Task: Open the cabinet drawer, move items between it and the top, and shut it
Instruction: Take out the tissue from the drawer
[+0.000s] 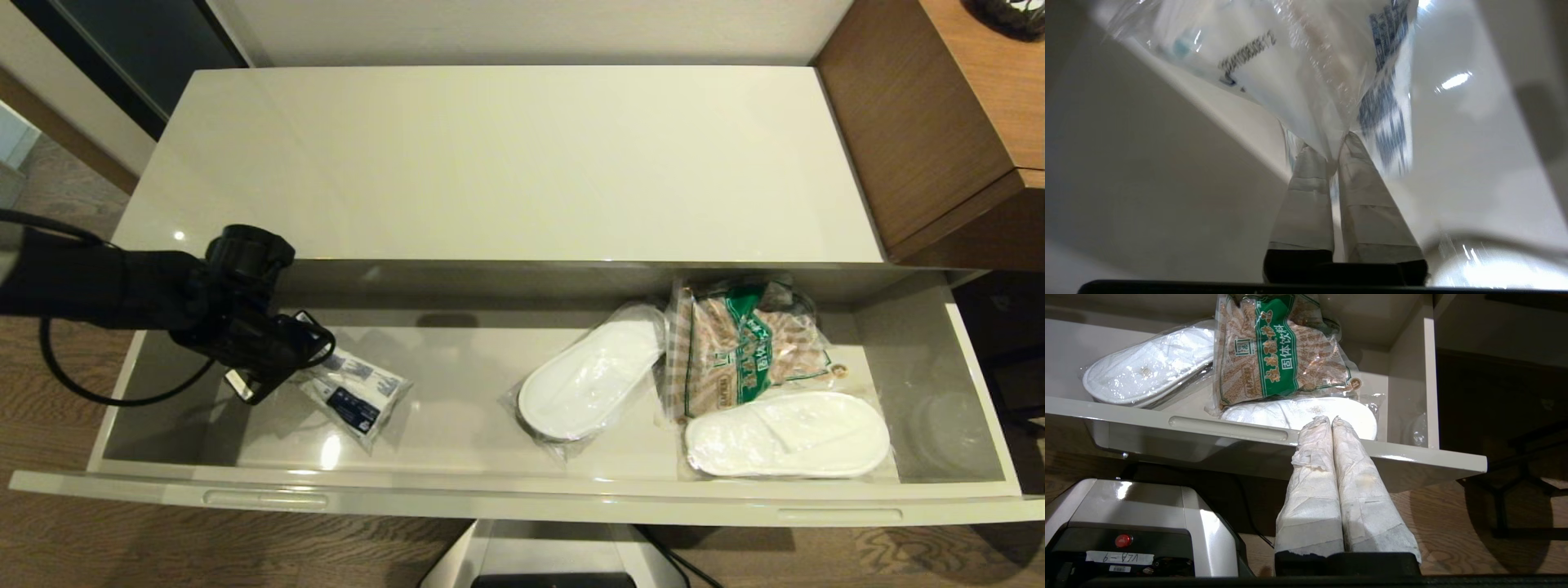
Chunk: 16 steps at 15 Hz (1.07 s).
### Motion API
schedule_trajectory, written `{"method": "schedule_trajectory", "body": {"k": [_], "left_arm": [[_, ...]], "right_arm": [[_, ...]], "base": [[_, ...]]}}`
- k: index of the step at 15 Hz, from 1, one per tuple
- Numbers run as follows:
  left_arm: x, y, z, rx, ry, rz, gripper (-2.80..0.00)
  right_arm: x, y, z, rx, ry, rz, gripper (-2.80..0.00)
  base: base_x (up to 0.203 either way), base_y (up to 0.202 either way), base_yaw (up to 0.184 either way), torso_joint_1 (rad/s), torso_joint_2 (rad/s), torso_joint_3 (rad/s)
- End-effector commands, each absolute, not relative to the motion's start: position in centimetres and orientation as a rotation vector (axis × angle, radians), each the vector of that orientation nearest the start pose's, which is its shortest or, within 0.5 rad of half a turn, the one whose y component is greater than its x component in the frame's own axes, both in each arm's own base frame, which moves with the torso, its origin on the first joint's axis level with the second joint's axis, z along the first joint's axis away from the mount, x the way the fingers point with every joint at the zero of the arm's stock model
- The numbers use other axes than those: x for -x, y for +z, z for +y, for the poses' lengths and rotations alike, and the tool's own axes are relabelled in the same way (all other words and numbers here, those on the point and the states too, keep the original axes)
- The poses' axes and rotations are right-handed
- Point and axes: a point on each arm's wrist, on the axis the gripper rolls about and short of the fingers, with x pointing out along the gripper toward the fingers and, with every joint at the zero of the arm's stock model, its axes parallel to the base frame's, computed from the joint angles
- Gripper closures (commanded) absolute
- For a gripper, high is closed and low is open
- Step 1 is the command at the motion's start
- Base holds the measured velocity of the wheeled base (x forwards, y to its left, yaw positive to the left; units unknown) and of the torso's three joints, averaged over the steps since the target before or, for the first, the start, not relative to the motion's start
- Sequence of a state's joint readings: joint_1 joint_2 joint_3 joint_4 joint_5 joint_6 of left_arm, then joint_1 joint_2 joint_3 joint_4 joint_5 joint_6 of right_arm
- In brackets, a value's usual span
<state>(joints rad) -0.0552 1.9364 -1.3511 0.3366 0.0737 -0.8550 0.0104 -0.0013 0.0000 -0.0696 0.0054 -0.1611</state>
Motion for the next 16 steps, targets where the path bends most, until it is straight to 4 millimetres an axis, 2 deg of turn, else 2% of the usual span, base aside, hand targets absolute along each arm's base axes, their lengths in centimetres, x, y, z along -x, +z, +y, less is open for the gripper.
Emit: {"method": "schedule_trajectory", "body": {"k": [1, 2, 4, 7, 9, 10, 12, 15, 16], "left_arm": [[-32.2, 20.5, -2.0, 0.752, 0.363, 0.783, 0.0], [-31.8, 20.5, -2.2, 0.747, 0.362, 0.804, 0.0], [-28.9, 22.8, -2.6, 0.746, 0.327, 0.782, 0.0], [-21.3, 27.2, -2.9, 0.738, 0.254, 0.746, 0.0], [-16.8, 28.6, -2.8, 0.723, 0.223, 0.758, 0.0], [-15.5, 28.8, -2.7, 0.71, 0.217, 0.777, 0.0], [-14.1, 28.4, -2.5, 0.685, 0.222, 0.815, 0.0], [-15.9, 24.6, -2.7, 0.647, 0.302, 0.959, 0.0], [-16.5, 24.1, -2.8, 0.646, 0.307, 0.965, -2.8]], "right_arm": [[2.4, 8.2, 0.0, 0.162, 0.01, -0.082, 0.0], [2.4, 8.2, 0.0, 0.162, 0.01, -0.082, 0.0], [2.4, 8.2, 0.0, 0.162, 0.01, -0.082, 0.0], [2.4, 8.2, 0.0, 0.162, 0.01, -0.082, 0.0], [2.4, 8.2, 0.0, 0.162, 0.01, -0.082, 0.0], [2.4, 8.2, 0.0, 0.162, 0.01, -0.082, 0.0], [2.4, 8.2, 0.0, 0.162, 0.01, -0.082, 0.0], [2.4, 8.2, 0.0, 0.162, 0.01, -0.082, 0.0], [2.4, 8.2, 0.0, 0.162, 0.01, -0.082, 0.0]], "base": [[0.0, 0.0, 0.0, 0.0, 0.0, 0.0], [0.0, 0.0, 0.0, 0.0, 0.0, 0.0], [0.0, 0.0, 0.0, 0.0, 0.0, 0.0], [0.0, 0.0, 0.0, 0.0, 0.0, 0.0], [0.0, 0.0, 0.0, 0.0, 0.0, 0.0], [0.0, 0.0, 0.0, 0.0, 0.0, 0.0], [0.0, 0.0, 0.0, 0.0, 0.0, 0.0], [0.0, 0.0, 0.0, 0.0, 0.0, 0.0], [0.0, 0.0, 0.0, 0.0, 0.0, 0.0]]}}
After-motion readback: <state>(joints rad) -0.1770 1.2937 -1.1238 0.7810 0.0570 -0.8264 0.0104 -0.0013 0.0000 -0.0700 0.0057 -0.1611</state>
